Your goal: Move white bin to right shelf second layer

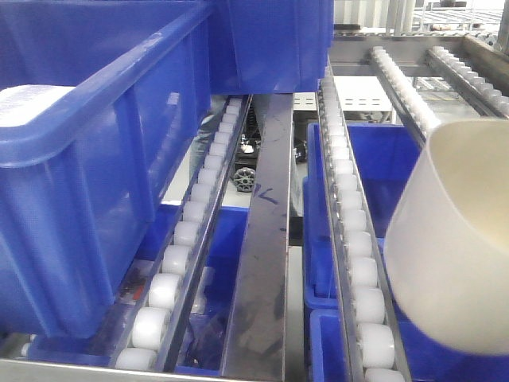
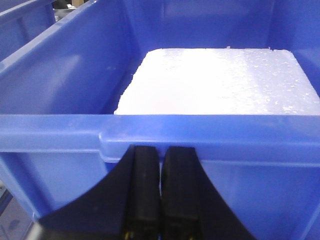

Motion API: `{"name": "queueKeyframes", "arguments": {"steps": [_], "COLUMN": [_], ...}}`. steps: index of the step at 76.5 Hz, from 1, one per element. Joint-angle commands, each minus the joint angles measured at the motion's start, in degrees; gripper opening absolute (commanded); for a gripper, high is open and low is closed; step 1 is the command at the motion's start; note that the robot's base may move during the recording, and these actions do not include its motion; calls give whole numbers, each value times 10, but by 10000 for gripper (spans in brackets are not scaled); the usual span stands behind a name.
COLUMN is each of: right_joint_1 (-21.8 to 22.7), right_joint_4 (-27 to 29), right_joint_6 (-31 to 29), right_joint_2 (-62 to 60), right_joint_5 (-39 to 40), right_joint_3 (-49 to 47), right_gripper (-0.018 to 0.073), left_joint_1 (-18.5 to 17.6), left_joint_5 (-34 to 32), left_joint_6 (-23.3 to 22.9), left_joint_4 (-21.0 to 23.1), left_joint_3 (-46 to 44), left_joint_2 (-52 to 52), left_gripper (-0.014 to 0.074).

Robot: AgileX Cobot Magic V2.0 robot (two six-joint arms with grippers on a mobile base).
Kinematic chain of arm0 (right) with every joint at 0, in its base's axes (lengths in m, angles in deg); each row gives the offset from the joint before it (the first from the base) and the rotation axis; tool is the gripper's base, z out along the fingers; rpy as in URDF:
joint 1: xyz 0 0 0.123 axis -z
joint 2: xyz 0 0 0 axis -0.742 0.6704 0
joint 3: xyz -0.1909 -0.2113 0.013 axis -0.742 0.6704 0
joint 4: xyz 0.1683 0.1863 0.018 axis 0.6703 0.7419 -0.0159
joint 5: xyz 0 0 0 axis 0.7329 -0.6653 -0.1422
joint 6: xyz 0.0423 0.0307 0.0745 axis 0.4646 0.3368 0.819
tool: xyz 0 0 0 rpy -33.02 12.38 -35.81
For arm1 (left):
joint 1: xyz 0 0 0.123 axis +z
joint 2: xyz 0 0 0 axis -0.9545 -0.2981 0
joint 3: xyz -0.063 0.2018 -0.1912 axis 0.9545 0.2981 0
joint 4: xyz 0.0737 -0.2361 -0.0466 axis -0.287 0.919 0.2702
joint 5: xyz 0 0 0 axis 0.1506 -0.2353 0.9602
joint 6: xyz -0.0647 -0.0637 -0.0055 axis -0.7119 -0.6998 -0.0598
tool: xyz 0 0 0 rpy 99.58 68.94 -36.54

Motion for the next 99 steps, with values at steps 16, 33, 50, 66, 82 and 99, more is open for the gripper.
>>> {"name": "queueKeyframes", "arguments": {"steps": [16,33,50,66,82,99], "right_joint_1": [2,2,2,2,4,33], "right_joint_4": [2,2,2,2,7,83], "right_joint_6": [2,1,-3,-47,-189,-232], "right_joint_2": [-11,-70,-130,-191,-260,-311], "right_joint_5": [22,23,16,-14,2,120], "right_joint_3": [-16,-16,-16,-16,0,74], "right_gripper": [363,365,363,362,289,44], "left_joint_1": [-1,-1,-1,-1,-1,-1], "left_joint_5": [-50,-50,-50,-50,-50,-50], "left_joint_6": [-3,-3,-3,-3,-3,-3], "left_joint_4": [0,0,0,0,0,0], "left_joint_3": [21,21,21,21,21,21], "left_joint_2": [9,9,9,9,9,9], "left_gripper": [85,85,85,85,85,85]}}
